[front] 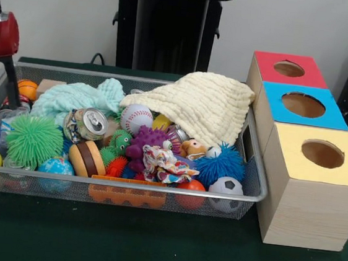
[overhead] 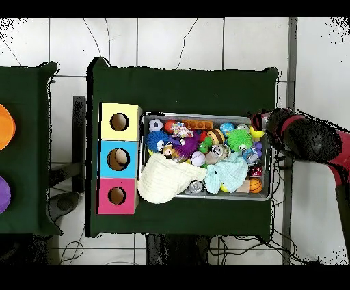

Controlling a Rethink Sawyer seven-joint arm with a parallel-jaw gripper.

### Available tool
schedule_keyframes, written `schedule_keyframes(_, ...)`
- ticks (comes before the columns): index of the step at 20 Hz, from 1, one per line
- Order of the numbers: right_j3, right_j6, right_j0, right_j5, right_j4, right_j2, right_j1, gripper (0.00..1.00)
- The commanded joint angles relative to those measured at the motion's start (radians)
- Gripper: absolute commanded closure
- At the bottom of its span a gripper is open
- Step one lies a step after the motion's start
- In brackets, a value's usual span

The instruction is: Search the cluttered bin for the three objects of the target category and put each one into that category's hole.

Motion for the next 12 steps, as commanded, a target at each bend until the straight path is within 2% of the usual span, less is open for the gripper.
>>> schedule_keyframes(1, 0.137, -0.124, -0.01, -0.056, -0.074, -0.024, 0.055, 0.0)
schedule_keyframes(12, 0.233, -0.015, 0.007, -0.116, -0.08, -0.058, 0.023, 0.0)
